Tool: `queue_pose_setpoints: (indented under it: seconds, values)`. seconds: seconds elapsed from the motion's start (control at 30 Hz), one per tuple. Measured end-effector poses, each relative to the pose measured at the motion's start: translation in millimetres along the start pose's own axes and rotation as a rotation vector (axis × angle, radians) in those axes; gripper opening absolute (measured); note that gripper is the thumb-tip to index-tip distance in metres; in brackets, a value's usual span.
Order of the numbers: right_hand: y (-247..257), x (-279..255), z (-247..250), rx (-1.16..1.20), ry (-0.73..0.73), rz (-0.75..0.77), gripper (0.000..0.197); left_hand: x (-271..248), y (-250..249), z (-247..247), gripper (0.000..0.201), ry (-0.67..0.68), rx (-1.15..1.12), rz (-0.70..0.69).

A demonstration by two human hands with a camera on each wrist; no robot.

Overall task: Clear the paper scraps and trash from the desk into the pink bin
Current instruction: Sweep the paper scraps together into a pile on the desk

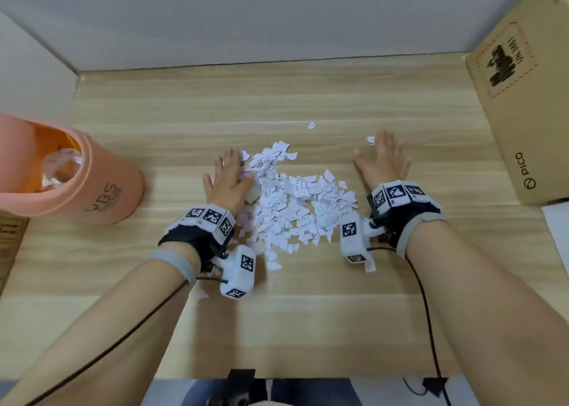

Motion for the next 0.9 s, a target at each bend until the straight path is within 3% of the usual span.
queue_pose_setpoints:
  seconds: [0.17,0.37,0.53,0.7,0.8,0.9]
  values:
    - [54.4,4.5,-41.0,-0.063,0.258,0.215,0.074,30.0,-52.0,-22.3,0.061,0.145,0.152,-0.138]
    - [94.8,0.9,-65.5,-0.173,0.411,0.433,0.070,52.4,-81.3,-30.6,0.064,0.311,0.345,-0.255]
    - [90.9,-34.2,-69.6,-0.216,0.530,0.567,0.068,25.0,-81.5,-28.1,0.061,0.422,0.431,-0.390]
    - [78.2,-82.5,-83.5,-0.167,0.645,0.576,0.064,-15.4,-45.9,-27.2,0.053,0.495,0.378,-0.434]
    - [70.3,-99.5,-78.3,0.083,0.562,0.477,0.061,-31.3,-28.6,-4.7,0.051,0.333,0.202,-0.411]
    - [30.1,-99.5,-45.0,0.321,0.144,0.289,0.055,-53.9,15.4,26.6,0.055,0.116,-0.026,-0.257]
Point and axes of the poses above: each hand's wrist, its own x-axis towards the middle knuckle, its own z-axis out of the back of the hand, y = z × x, the point moved 8 cm from there along x, towards the middle knuckle, and after that the axes turned 6 degrees about x, right-handed, at the moved point
